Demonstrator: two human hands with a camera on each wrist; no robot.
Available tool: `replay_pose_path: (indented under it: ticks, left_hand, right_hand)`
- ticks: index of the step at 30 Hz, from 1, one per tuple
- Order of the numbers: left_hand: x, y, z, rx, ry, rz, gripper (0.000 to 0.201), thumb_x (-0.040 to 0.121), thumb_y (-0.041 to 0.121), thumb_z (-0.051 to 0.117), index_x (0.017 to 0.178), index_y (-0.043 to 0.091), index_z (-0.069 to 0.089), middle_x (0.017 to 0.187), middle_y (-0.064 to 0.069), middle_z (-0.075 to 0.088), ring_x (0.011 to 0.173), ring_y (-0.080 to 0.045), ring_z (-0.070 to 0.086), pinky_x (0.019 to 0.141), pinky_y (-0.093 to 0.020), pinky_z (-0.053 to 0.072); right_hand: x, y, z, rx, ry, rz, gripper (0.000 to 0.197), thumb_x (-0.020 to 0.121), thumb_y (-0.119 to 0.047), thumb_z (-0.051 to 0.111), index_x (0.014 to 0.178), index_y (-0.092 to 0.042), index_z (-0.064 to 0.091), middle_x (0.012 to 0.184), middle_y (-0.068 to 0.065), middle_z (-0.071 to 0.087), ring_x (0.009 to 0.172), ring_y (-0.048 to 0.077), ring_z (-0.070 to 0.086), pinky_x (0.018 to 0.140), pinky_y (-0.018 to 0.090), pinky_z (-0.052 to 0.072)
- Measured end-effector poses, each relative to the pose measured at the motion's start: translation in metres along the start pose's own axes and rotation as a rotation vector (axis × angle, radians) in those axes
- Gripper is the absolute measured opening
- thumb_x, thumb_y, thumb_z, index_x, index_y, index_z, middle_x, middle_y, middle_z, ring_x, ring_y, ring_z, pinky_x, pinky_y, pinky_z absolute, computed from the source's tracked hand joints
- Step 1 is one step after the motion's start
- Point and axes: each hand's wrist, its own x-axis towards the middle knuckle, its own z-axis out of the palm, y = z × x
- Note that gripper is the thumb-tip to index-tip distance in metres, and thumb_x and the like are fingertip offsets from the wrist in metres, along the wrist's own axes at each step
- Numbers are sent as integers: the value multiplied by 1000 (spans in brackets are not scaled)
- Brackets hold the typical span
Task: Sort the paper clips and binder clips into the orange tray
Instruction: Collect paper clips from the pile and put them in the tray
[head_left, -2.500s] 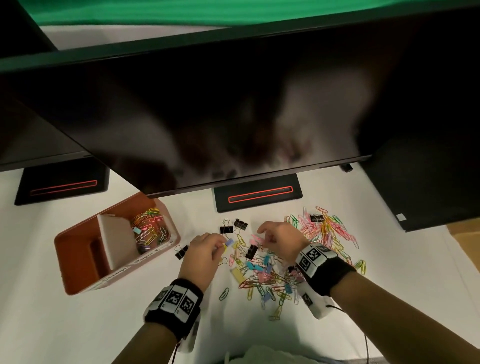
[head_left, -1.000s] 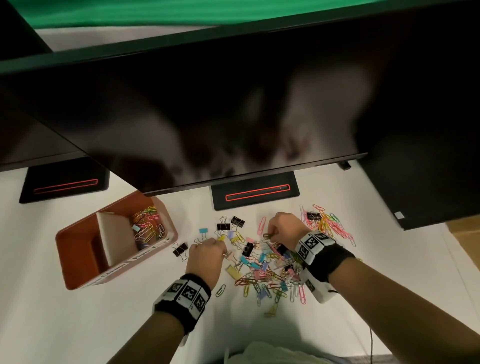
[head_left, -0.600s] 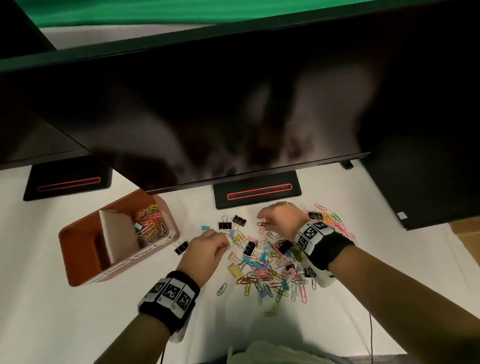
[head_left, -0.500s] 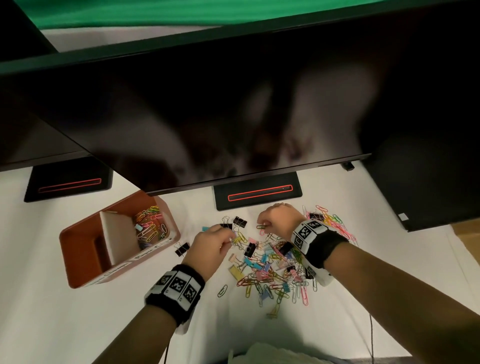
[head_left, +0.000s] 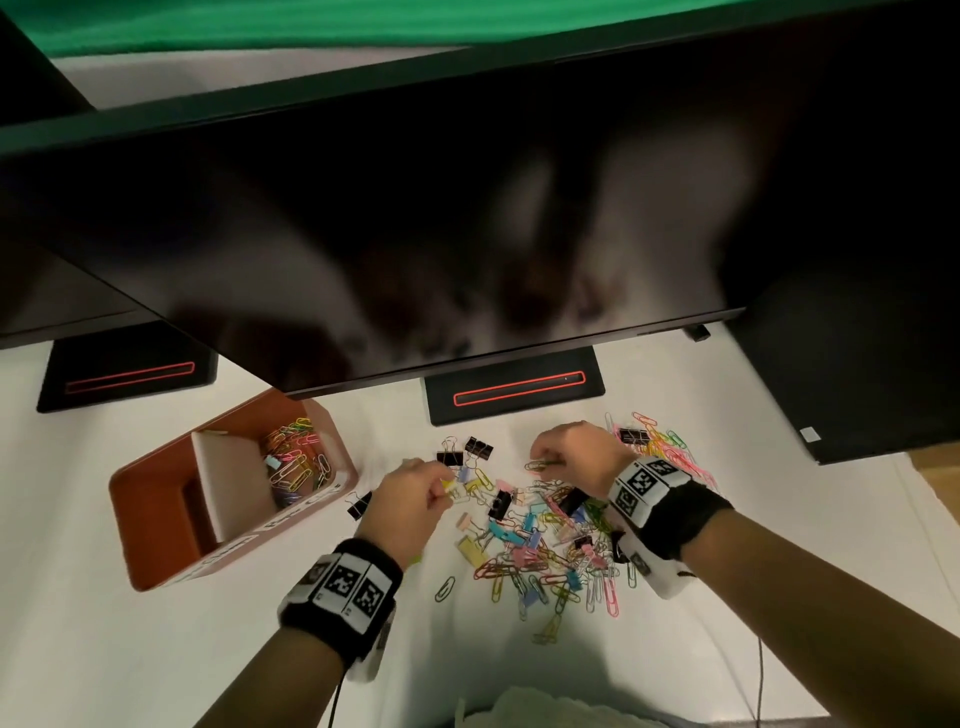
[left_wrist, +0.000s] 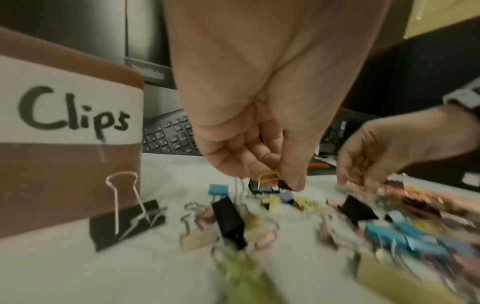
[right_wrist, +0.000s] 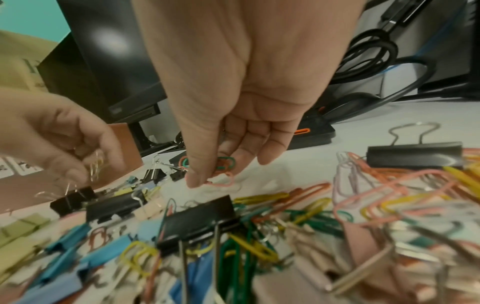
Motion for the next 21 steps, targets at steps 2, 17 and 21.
replay_pose_path:
  ticks: [2, 17, 21]
  left_hand:
    - [-1, -4, 10, 142, -48, -3, 23, 83, 17, 64, 106, 20, 64, 91, 1, 62, 81, -15, 58, 82, -33, 49]
    - [12, 9, 28, 494, -108, 88, 18, 89, 11, 49, 104, 18, 55, 103, 1, 56, 93, -20, 56, 91, -34, 37]
    - [11, 4, 27, 476, -110, 129, 25, 89, 8, 49, 111, 19, 55, 105, 0, 62, 95, -20, 58, 90, -34, 40]
  right_hand:
    - [-4, -4, 2, -39, -40, 5, 26, 88, -25, 60, 114, -19, 60, 112, 1, 65, 100, 20, 58, 87, 30, 47]
    - [-10, -18, 11, -44, -57, 25, 22, 89, -14, 53, 110, -14, 62, 114, 6, 65, 102, 24, 59, 88, 31, 48]
    - [-12, -20, 11, -46, -75, 21, 25, 91, -14, 51, 113, -14, 63, 116, 6, 64, 104, 24, 59, 90, 31, 48]
